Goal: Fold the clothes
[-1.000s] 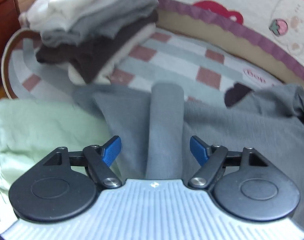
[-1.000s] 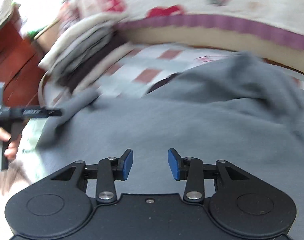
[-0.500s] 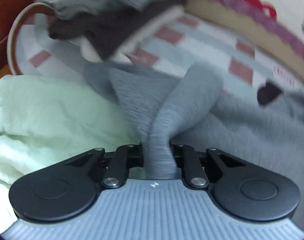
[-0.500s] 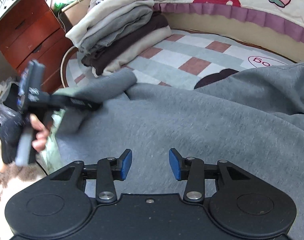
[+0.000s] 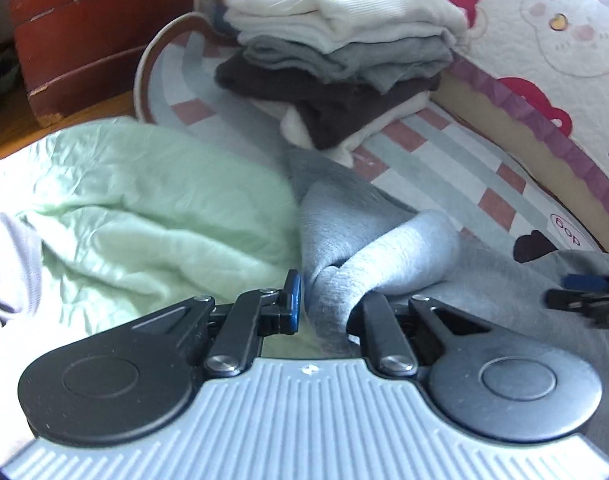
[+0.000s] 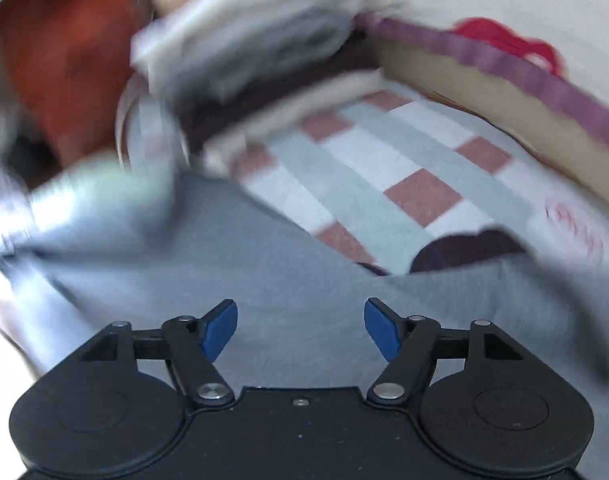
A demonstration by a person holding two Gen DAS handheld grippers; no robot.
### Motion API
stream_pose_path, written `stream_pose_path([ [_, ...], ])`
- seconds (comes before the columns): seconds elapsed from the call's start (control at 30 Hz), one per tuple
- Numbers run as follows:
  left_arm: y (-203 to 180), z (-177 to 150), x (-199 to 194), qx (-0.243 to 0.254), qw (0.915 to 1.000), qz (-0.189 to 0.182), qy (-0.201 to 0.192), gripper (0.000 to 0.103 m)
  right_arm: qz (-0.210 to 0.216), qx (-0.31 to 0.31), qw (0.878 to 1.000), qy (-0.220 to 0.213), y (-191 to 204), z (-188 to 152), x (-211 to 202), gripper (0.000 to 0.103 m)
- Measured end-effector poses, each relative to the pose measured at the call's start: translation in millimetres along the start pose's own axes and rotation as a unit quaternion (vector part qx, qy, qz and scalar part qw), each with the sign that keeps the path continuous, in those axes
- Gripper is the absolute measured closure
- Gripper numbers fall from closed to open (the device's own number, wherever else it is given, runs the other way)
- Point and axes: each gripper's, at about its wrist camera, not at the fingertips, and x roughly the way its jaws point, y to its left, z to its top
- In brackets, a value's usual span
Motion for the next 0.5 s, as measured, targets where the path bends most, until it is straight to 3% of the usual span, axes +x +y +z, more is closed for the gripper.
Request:
stream_pose_path([
  [0.07, 9, -1, 0, -0.008, 0.9999, 0.004, 0.006, 0.089, -0.025, -0.021, 0.999, 0.022, -11, 2, 23, 0.029],
  [0.23, 13, -4, 10, -0.011, 0.9994, 0.018, 0.027, 0.086, 0.053, 0.091, 0.994, 0.041, -53, 3, 51, 0.029],
  [0.27, 12, -4, 11, -0.010, 0.9993, 0.022, 0.030, 0.086, 0.072, 0.104, 0.991, 0.038, -56, 1, 53, 0.038],
  [0.3, 10, -3, 11, -0.008, 0.9992, 0.023, 0.032, 0.086, 0.100, 0.091, 0.990, 0.038, -51, -2, 54, 0.072],
  [0.33, 9, -2, 11, -0.006, 0.9991, 0.024, 0.034, 0.086, 0.122, 0.064, 0.990, 0.038, -45, -4, 53, 0.090],
  [0.4, 6, -1, 10, -0.003, 0.9989, 0.026, 0.038, 0.085, 0.133, 0.039, 0.990, 0.014, -36, -9, 40, 0.096],
  [0.5, -2, 2, 6, 0.038, 0.9969, 0.056, 0.040, 0.066, 0.189, 0.073, 0.979, -0.028, -39, -24, 4, 0.097],
])
